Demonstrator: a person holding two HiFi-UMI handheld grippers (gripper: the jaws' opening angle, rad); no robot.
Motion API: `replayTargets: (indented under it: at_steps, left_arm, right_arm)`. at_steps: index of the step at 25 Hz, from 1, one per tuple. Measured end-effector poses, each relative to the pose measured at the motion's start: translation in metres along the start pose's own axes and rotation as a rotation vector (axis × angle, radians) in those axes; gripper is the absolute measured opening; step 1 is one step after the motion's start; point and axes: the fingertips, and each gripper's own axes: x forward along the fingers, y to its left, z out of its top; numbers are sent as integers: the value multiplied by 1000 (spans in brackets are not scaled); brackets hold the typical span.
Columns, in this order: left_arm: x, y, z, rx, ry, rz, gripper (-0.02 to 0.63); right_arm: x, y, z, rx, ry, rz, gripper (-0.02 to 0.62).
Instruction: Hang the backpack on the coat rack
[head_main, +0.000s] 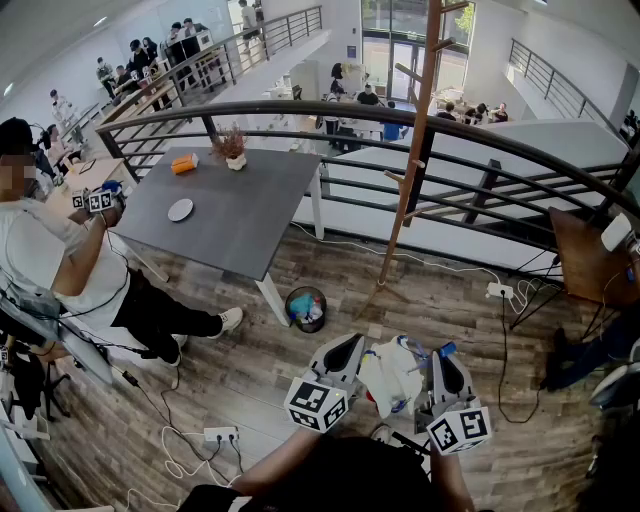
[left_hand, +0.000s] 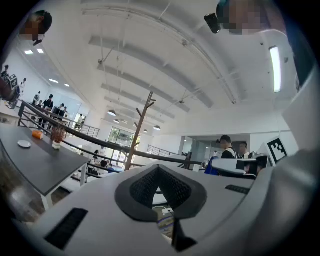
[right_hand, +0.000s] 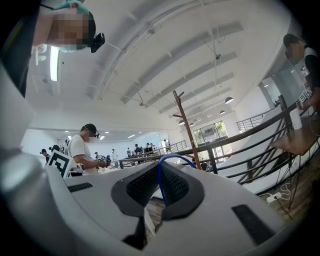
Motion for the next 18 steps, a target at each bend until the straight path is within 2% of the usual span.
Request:
replayTargets:
  at_steps: [5, 8, 12, 18]
  left_arm:
    - [11, -21, 47, 98, -103, -44, 5]
    - [26, -26, 41, 143, -94, -48, 5]
    - [29, -20, 22, 105, -69, -17, 5]
    - [16, 0, 17, 73, -65, 26, 5]
  right_arm:
    - [7, 0, 0, -27, 3, -14, 20]
    - [13, 1, 1, -38, -1, -19, 20]
    - [20, 3, 3, -46, -11, -21, 20]
    - [28, 10, 0, -58, -8, -15, 20]
